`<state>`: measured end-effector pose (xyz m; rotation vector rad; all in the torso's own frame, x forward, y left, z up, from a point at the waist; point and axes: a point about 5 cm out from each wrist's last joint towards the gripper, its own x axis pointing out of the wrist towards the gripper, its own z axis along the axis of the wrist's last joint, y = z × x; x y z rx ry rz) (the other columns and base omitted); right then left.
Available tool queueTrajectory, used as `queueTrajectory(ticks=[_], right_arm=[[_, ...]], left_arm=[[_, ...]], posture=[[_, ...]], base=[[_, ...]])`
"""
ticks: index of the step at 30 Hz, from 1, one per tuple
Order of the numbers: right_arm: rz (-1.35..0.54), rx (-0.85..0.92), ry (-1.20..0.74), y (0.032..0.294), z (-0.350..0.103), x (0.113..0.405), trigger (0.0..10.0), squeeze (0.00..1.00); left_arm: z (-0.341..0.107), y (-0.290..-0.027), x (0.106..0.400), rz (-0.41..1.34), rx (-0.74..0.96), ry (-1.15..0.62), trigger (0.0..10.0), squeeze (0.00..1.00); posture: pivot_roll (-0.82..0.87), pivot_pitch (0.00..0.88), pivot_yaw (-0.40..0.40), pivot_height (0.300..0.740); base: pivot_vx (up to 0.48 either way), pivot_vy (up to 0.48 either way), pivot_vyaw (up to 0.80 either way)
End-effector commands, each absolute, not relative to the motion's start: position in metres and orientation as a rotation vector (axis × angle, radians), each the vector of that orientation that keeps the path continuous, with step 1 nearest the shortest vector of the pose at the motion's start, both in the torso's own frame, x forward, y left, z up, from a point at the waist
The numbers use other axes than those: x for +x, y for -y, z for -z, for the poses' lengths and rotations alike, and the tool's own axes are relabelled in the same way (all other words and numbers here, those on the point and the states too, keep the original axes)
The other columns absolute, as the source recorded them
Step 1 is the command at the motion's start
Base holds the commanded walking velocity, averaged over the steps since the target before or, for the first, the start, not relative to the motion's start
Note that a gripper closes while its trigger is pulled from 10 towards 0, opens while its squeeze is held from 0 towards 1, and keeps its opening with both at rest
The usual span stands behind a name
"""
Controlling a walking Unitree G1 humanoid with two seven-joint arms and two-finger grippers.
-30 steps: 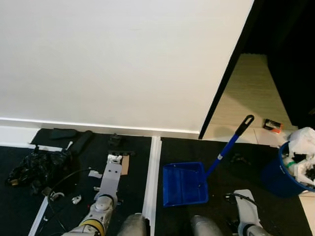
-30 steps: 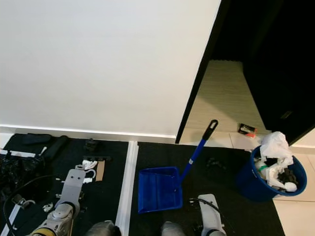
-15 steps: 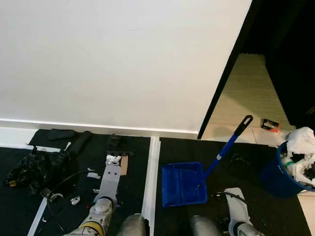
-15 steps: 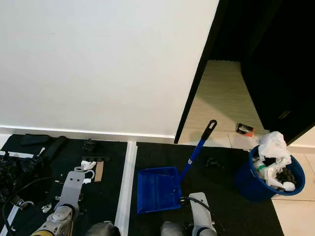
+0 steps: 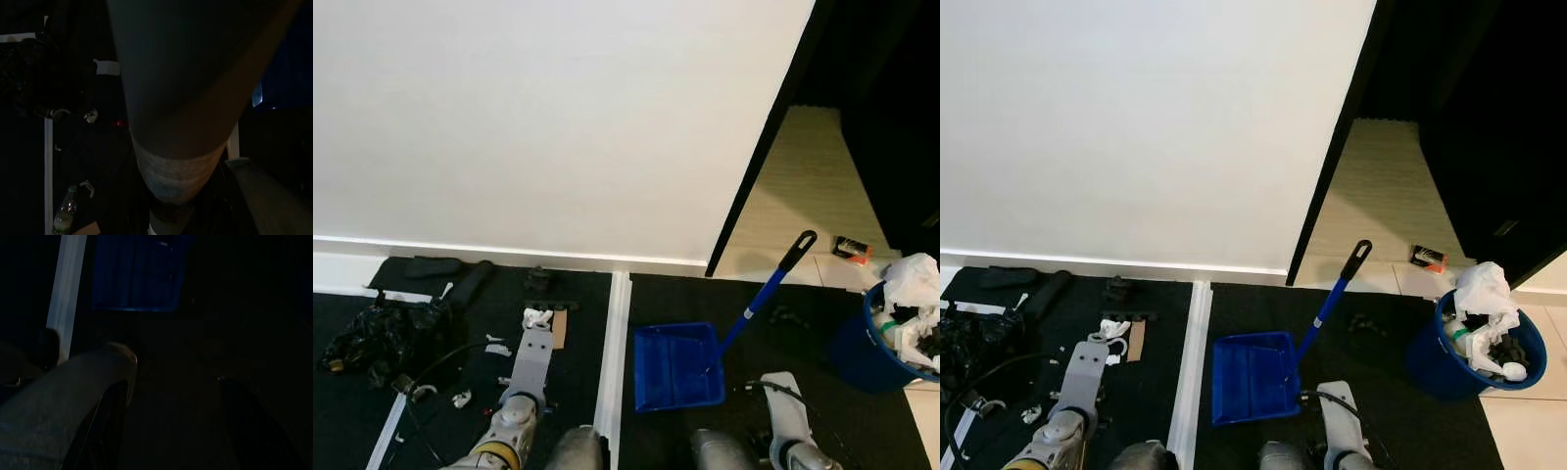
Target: Sweep floor
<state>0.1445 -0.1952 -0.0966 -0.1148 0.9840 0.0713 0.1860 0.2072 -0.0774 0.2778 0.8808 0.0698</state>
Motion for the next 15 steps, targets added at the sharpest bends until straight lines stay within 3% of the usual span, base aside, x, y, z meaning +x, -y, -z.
queueTrajectory(ticks=[1, 15], right_arm=[[-0.061, -0.118, -0.975, 0.199, 0.095, 0.148, 10.0, 0.00], [-0.054, -0.113, -0.968, 0.198, 0.093, 0.153, 10.0, 0.00]], left_arm=[[0.078, -0.207, 0.186, -0.066, 0.293, -0.889, 10.0, 0.00], [0.073, -0.218, 0.190, -0.094, 0.305, -0.858, 10.0, 0.00]], posture=[[0.05, 0.013, -0.052, 0.740], [0.07, 0.022, -0.037, 0.740]], base=[[0.000, 0.000, 0.00], [0.000, 0.000, 0.00]])
